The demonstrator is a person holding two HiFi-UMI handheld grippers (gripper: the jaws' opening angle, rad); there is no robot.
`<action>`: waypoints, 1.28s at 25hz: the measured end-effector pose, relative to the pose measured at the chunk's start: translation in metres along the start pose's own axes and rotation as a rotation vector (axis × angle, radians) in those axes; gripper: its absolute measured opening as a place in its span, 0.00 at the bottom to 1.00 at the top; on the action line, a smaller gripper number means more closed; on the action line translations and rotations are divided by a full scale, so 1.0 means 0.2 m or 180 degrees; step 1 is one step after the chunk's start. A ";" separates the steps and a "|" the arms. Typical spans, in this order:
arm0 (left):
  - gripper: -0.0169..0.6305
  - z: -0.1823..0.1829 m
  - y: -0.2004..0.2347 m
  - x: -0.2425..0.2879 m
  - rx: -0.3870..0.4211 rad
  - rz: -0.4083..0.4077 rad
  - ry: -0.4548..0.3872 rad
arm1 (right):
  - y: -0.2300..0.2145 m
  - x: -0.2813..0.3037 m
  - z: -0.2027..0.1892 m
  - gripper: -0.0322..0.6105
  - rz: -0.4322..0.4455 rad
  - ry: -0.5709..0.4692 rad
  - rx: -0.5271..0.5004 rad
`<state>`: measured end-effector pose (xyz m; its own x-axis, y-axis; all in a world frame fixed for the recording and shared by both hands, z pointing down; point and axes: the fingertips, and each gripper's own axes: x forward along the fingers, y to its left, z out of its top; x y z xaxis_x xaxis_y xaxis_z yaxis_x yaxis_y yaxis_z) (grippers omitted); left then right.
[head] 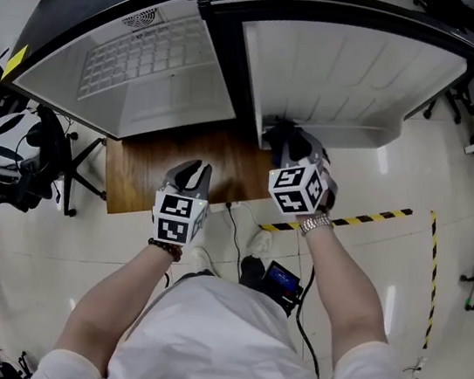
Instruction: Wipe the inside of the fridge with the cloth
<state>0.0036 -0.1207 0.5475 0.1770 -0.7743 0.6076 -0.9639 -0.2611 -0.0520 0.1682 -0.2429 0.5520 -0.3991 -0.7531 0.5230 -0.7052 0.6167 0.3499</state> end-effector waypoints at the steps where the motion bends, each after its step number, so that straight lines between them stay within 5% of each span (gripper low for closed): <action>1: 0.14 0.00 0.00 0.00 -0.0002 0.0003 0.0004 | -0.01 0.00 -0.01 0.14 -0.0011 0.0011 0.0006; 32: 0.14 0.10 -0.14 0.09 0.0080 -0.0092 -0.0060 | -0.70 -0.13 -0.42 0.14 -0.0705 0.0433 0.0299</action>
<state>0.0369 -0.1386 0.5430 0.2088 -0.7769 0.5940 -0.9531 -0.2978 -0.0545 0.3267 -0.2910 0.5538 -0.1512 -0.8256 0.5436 -0.8203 0.4117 0.3971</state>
